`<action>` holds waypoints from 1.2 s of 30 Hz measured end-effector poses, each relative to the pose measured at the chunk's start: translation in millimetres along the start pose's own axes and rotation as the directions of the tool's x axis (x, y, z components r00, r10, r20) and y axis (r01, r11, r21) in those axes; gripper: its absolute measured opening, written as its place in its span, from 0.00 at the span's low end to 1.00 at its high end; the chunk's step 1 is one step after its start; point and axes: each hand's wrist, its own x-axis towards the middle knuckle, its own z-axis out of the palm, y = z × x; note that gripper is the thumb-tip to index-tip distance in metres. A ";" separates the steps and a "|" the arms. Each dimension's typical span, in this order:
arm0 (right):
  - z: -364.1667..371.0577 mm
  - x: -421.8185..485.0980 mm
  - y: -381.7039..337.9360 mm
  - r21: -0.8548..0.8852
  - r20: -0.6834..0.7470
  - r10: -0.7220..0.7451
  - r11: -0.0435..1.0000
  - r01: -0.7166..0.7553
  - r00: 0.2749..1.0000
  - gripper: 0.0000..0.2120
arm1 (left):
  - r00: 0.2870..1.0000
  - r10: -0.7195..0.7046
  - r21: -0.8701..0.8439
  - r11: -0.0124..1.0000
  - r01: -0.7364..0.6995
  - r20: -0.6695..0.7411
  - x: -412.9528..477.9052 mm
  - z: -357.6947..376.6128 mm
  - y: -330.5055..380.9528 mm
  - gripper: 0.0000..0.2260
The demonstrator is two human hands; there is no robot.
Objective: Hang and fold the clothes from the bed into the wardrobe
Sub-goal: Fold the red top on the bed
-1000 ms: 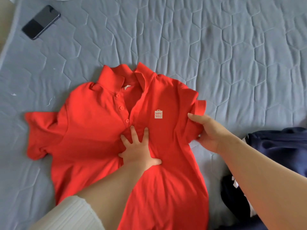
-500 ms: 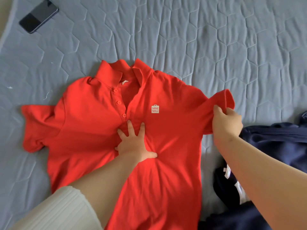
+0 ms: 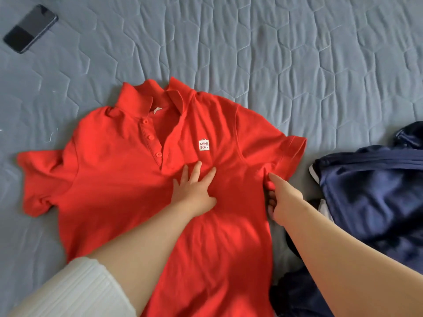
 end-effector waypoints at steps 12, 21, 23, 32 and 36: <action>32.0 -49.8 -19.7 -0.270 0.031 -0.874 0.459 0.846 0.484 0.10 | 0.939 -0.045 -0.529 0.834 -0.153 -0.341 -25.3 -12.7 -28.2 0.28; 61.0 -58.5 44.8 -0.640 0.736 -0.429 -0.189 0.744 0.524 0.37 | 0.894 -0.115 -0.511 0.849 -0.138 -0.432 -47.5 -21.3 -59.2 0.24; 64.2 -62.8 53.9 -0.644 0.743 -0.433 -0.255 0.722 0.510 0.36 | 0.873 -0.208 -0.542 0.837 -0.075 -0.442 -51.8 -24.9 -69.5 0.20; 133.1 -95.9 99.3 -0.623 0.763 -0.264 -0.054 0.780 0.591 0.36 | 0.293 -0.951 -0.910 0.204 0.360 -0.097 -81.8 -37.7 -167.9 0.23; 169.0 -101.4 126.9 -0.599 0.646 -0.173 0.490 0.633 0.744 0.33 | 0.251 -0.913 -0.930 -0.255 0.263 0.321 -85.6 -38.7 -208.3 0.35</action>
